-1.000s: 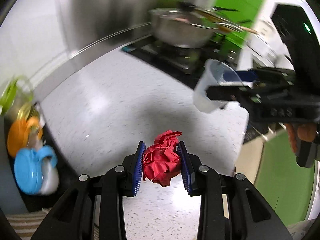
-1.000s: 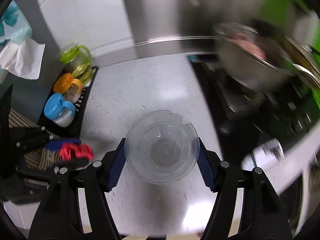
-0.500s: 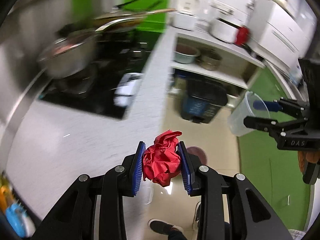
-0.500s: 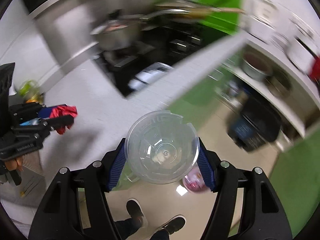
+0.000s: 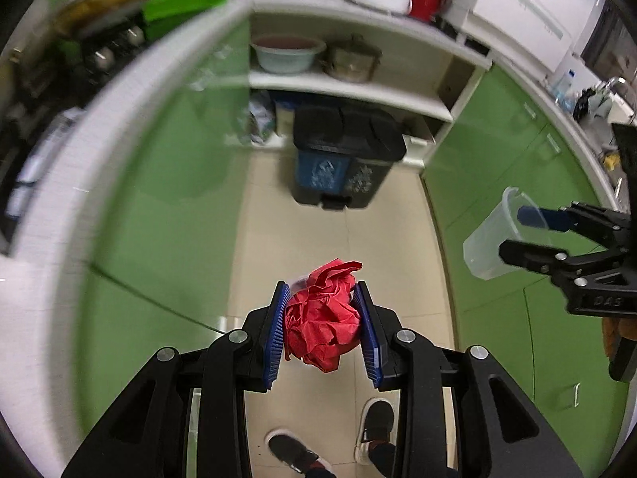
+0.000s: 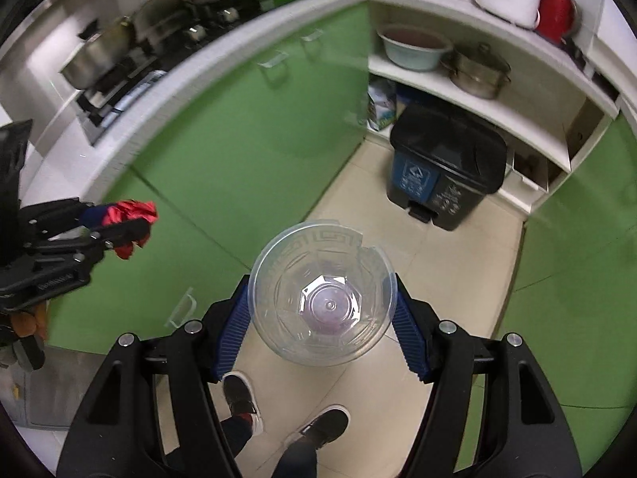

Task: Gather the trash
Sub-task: 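Carry the red paper and clear cup to the pink wastebasket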

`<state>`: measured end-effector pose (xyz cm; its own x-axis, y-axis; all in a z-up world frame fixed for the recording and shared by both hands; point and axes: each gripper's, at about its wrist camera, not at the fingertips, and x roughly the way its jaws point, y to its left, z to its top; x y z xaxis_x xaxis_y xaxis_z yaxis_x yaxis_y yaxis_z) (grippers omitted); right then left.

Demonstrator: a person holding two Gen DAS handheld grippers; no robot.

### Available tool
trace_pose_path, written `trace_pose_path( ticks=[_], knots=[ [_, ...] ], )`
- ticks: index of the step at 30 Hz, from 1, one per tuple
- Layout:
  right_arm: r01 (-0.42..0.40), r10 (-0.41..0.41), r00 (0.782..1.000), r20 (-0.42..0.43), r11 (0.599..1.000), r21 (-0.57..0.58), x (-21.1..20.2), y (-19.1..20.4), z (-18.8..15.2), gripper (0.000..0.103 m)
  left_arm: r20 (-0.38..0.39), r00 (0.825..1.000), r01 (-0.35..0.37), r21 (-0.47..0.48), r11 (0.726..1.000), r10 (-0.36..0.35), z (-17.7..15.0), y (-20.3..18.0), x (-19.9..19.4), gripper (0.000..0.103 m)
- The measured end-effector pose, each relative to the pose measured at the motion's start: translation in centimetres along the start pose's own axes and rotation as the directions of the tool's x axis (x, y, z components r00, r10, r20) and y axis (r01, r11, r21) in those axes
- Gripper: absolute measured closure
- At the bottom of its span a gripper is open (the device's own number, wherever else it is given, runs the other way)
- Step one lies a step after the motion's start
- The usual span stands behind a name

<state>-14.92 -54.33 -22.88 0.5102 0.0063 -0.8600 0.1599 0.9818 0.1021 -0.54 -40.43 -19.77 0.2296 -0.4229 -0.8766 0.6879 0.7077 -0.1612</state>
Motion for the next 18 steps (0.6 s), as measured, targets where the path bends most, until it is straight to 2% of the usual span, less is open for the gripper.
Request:
trace_pose_path(
  ticks=[9, 15, 17, 18],
  knots=[
    [0.007, -0.006, 1.0, -0.009, 0.998, 0.059, 9.9, -5.1, -2.9, 0.038, -0.107, 0.993, 0.043, 0.037, 0.998, -0.039, -1.8, -0.6, 15.9, 0.07],
    [0.0, 0.002, 1.0, -0.028, 0.995, 0.096, 15.1, -7.1, -5.3, 0.038, -0.147, 0.987, 0.067, 0.038, 0.997, -0.06, -2.7, 0.2, 22.7, 0.069],
    [-0.002, 0.005, 0.999, -0.032, 0.994, 0.105, 16.4, -7.5, -5.9, 0.038, -0.149, 0.986, 0.075, 0.032, 0.997, -0.069, -2.9, 0.4, 24.5, 0.066],
    [-0.003, 0.006, 0.999, -0.034, 0.994, 0.108, 16.9, -7.7, -6.0, 0.038, -0.151, 0.986, 0.075, 0.033, 0.997, -0.069, -3.1, 0.5, 25.0, 0.056]
  ],
)
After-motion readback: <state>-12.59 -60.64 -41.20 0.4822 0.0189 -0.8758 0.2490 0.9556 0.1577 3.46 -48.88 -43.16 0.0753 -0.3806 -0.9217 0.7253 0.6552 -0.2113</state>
